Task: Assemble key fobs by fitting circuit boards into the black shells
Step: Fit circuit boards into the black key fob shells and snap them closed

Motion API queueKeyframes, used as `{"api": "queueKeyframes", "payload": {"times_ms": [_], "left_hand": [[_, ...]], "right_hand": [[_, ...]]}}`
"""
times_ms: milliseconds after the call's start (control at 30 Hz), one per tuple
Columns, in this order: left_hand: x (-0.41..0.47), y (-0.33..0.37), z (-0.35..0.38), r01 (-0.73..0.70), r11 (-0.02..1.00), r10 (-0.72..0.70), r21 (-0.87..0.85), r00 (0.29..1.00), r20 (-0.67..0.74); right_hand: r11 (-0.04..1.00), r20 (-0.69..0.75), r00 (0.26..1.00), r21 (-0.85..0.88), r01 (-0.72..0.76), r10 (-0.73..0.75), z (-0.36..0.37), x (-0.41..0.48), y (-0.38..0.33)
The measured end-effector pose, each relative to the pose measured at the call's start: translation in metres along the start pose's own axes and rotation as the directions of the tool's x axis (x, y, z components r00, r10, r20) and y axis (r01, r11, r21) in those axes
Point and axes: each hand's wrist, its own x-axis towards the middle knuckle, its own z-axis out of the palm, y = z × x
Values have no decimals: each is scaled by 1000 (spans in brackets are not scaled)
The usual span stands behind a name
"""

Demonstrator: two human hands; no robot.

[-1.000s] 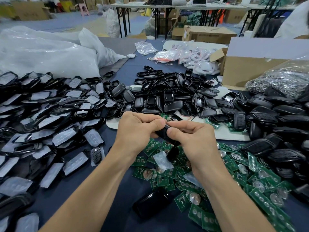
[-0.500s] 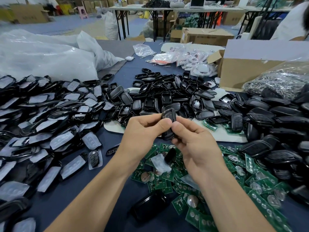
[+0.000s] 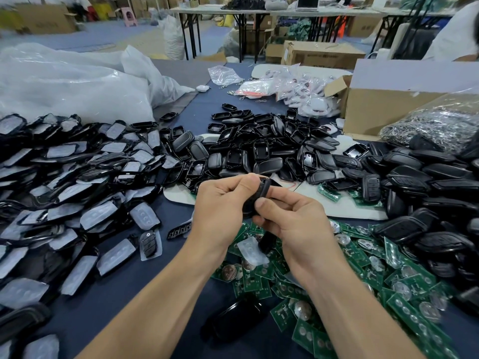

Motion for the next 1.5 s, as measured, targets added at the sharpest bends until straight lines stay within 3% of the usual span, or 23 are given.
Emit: {"api": "queueKeyframes", "payload": {"times_ms": [300,500,567,633,667,733,800,833,867,933,1033,1100,1200,1333,1433,1500], "left_hand": [[3,0,-5,106,990,-104,-90,994,25],[12,1,-18,62,990,-82,-127,984,-157],[14,0,-22,57,991,-81,-118,975,-205],[15,0,-24,69,992,-92,-107,969,-229],[15,0,-24,76,992,-97,-97,967,-234],[16,-1,-22,81,994,-97,-76,966,-238],[16,-2,-21,73,996,-83,-47,965,-250],[16,-2,-21,70,997,-76,-29,962,-263],[16,-2,-22,69,998,-70,-13,957,-281],[17,-2,-24,68,998,-61,10,945,-323],[19,-3,-26,75,997,-59,29,932,-358],[20,-3,-27,79,996,-58,43,930,-363],[20,-3,-26,64,995,-35,75,943,-330],[12,-2,-15,-89,965,120,247,986,-114],[3,-6,-12,-326,824,287,463,945,156],[1,-7,-13,-414,699,335,583,910,245]], "right_hand": [[999,-7,1000,13,-29,29,-1,2,1],[976,46,978,67,-208,205,-22,5,-23],[954,60,990,265,-141,129,-48,7,-42],[823,110,993,567,-34,-35,-72,4,-59],[793,122,988,609,0,-93,-80,2,-64],[885,57,995,463,47,-83,-82,4,-64],[993,-114,991,86,78,-68,-72,11,-53],[983,-197,974,-165,82,-114,-62,13,-47],[899,-216,957,-430,83,-192,-52,14,-41],[603,-50,961,-787,129,-271,-36,18,-27],[242,134,982,-956,164,-134,-26,23,-7],[172,138,975,-971,168,-177,-26,25,-3],[299,72,941,-938,177,-330,-30,21,-3],[630,40,923,-719,292,-383,-21,6,-7],[799,24,955,-543,261,-296,-11,2,-10],[840,20,966,-490,233,-257,-11,1,-13]]}}
